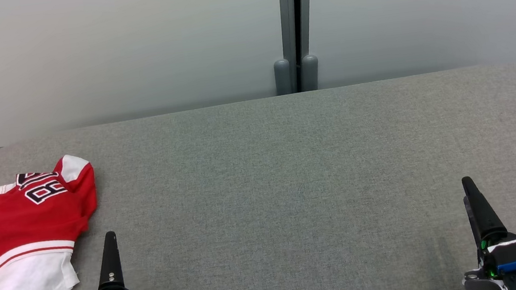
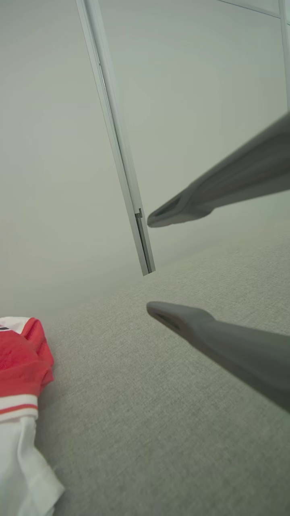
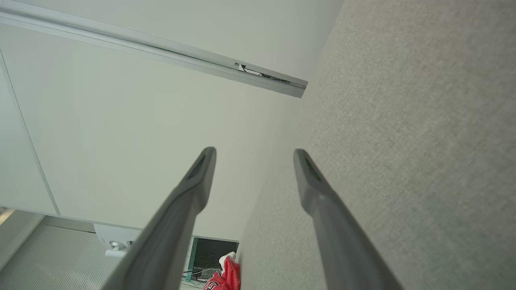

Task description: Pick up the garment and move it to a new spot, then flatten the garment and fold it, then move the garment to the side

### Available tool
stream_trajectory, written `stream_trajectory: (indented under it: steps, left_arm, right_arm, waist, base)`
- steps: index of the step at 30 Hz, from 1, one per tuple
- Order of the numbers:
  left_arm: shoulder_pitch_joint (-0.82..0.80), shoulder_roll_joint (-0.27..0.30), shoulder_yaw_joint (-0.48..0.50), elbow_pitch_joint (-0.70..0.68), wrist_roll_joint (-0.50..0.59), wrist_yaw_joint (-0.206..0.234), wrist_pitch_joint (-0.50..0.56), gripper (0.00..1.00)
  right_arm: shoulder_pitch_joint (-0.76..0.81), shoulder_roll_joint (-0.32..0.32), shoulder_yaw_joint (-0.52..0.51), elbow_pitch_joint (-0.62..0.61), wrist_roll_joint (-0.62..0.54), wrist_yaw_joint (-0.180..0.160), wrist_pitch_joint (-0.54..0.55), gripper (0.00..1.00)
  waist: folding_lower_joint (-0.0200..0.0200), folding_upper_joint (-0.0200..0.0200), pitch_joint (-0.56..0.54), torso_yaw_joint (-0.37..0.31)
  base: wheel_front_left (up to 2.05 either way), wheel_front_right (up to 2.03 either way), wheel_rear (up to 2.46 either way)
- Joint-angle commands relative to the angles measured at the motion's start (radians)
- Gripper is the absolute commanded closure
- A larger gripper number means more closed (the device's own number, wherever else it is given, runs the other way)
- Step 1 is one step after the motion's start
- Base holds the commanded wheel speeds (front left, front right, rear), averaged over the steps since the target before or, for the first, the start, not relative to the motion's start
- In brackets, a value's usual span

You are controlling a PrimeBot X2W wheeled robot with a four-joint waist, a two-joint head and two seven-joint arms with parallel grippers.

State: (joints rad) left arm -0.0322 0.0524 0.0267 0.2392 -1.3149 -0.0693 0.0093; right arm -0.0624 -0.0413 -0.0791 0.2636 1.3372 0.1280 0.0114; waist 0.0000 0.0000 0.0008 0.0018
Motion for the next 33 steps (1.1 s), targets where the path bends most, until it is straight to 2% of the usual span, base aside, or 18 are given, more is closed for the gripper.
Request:
stream_trajectory:
  steps: [1,17,33]
  left_arm:
    - [-0.010,0.010,-0.016,-0.023,0.053,0.009,-0.014,0.00]
    - [0.002,0.046,-0.096,-0.037,0.316,0.051,-0.070,0.00]
    - [0.010,0.079,-0.163,-0.045,0.534,0.080,-0.122,0.00]
  right_arm:
    - [-0.007,-0.005,0.000,-0.021,-0.066,0.002,-0.015,0.00]
    - [0.009,-0.006,0.019,-0.040,-0.410,0.002,-0.068,0.00]
    - [0.023,-0.008,0.032,-0.068,-0.629,0.003,-0.102,0.00]
  waist:
    - [0.0000,0.0000,-0.001,0.001]
    - [0.0000,0.0000,-0.002,0.003]
    - [0.0000,0.0000,-0.001,0.006]
  base:
    - [0.00,0.00,0.00]
    - [0.00,0.00,0.00]
    - [0.00,0.00,0.00]
